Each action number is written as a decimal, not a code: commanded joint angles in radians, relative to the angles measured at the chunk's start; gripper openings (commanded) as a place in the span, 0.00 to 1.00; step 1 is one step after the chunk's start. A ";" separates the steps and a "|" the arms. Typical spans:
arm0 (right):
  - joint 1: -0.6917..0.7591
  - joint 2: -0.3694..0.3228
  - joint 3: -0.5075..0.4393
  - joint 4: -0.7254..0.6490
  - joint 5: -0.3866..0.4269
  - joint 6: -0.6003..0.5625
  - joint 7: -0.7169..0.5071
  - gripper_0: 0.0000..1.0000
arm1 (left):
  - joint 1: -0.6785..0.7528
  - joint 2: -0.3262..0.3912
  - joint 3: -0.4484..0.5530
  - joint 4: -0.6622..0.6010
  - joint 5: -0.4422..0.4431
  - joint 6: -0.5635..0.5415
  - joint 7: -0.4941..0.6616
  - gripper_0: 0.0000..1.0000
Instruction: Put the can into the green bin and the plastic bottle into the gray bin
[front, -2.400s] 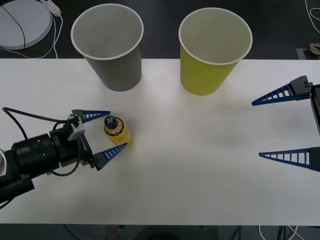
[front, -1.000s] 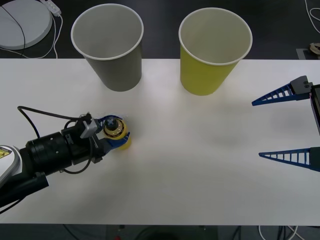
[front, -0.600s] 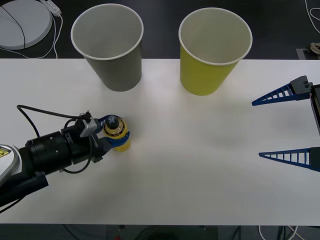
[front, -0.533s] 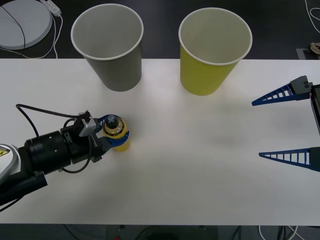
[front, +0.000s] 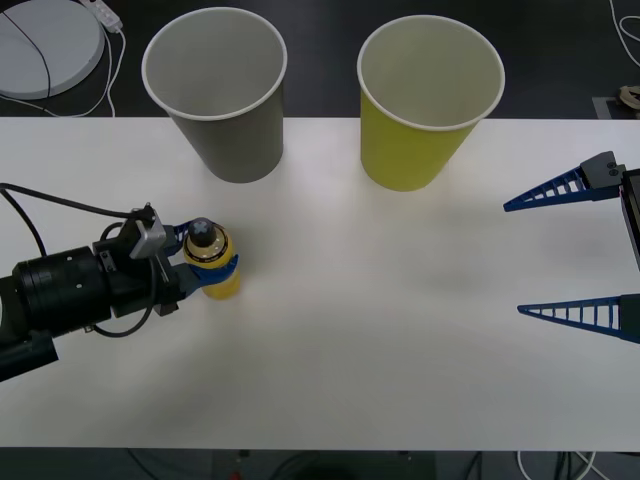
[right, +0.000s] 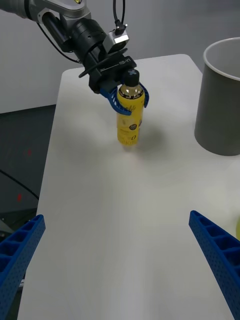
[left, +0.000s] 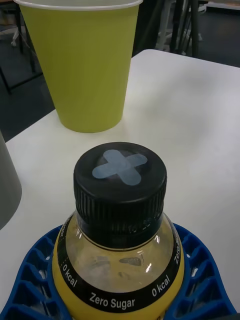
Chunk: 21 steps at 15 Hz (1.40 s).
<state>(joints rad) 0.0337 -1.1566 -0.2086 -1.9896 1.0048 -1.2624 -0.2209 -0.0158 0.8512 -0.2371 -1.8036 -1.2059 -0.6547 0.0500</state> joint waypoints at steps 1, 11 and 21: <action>0.000 0.000 0.000 0.000 0.000 0.000 0.000 1.00 | 0.000 0.069 0.007 -0.014 0.032 0.000 0.028 0.00; 0.000 0.000 0.000 0.000 0.000 0.000 0.000 1.00 | 0.002 0.336 0.154 -0.031 0.106 -0.140 0.238 0.00; 0.000 0.000 0.000 0.000 0.000 0.000 0.000 1.00 | -0.015 0.439 0.361 -0.046 -0.029 -0.299 0.534 0.00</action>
<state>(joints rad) 0.0337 -1.1566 -0.2086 -1.9896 1.0048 -1.2625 -0.2209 -0.0244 1.2806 0.1201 -1.8509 -1.2259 -0.9435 0.5698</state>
